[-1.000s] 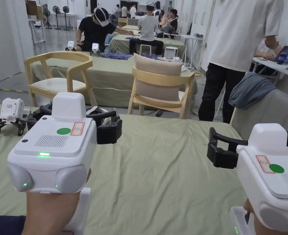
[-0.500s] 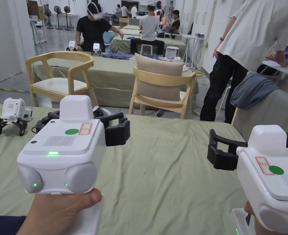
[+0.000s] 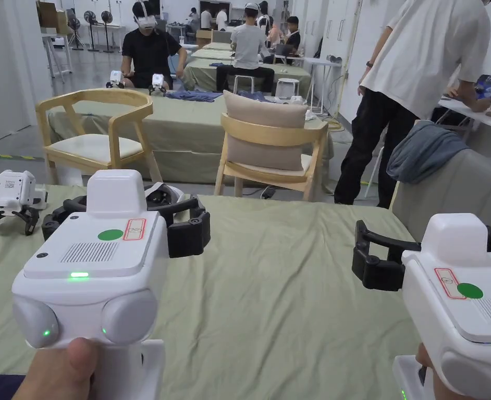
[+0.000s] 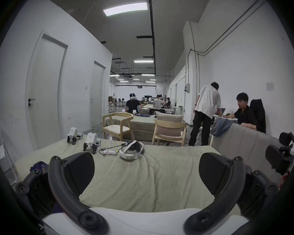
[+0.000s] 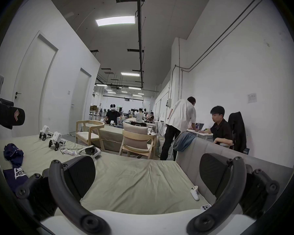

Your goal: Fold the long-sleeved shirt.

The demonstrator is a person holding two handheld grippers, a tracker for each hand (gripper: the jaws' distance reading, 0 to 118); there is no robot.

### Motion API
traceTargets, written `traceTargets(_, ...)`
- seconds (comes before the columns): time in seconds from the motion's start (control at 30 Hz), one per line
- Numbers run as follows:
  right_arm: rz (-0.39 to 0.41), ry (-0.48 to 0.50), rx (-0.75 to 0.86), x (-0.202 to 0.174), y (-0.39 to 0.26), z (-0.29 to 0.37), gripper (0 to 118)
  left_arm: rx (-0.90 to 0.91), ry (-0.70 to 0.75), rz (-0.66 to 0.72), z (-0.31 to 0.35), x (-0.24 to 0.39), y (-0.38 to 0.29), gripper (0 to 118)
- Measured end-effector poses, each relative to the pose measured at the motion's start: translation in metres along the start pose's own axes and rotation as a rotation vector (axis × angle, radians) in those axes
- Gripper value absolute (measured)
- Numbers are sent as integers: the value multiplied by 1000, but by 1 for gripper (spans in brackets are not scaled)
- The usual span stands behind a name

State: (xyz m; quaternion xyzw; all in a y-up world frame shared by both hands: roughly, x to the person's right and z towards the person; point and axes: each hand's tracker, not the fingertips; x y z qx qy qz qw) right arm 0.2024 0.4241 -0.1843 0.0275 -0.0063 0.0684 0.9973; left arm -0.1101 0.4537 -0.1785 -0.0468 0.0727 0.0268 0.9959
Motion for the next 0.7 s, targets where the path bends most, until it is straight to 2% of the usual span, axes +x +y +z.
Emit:
traceTargets(0.1,-2,0,-1,0,-1,0,118,-20,-24,1,-2,-4,-1,111)
traceTargets(0.23,-5,5,-2,-1,-2,0,118,18,78,-20,-2,-5,-4,111)
traceTargets(0.7,-9,7,3,-1,-2,1,118,9,48,-38,2,-10,-6,111)
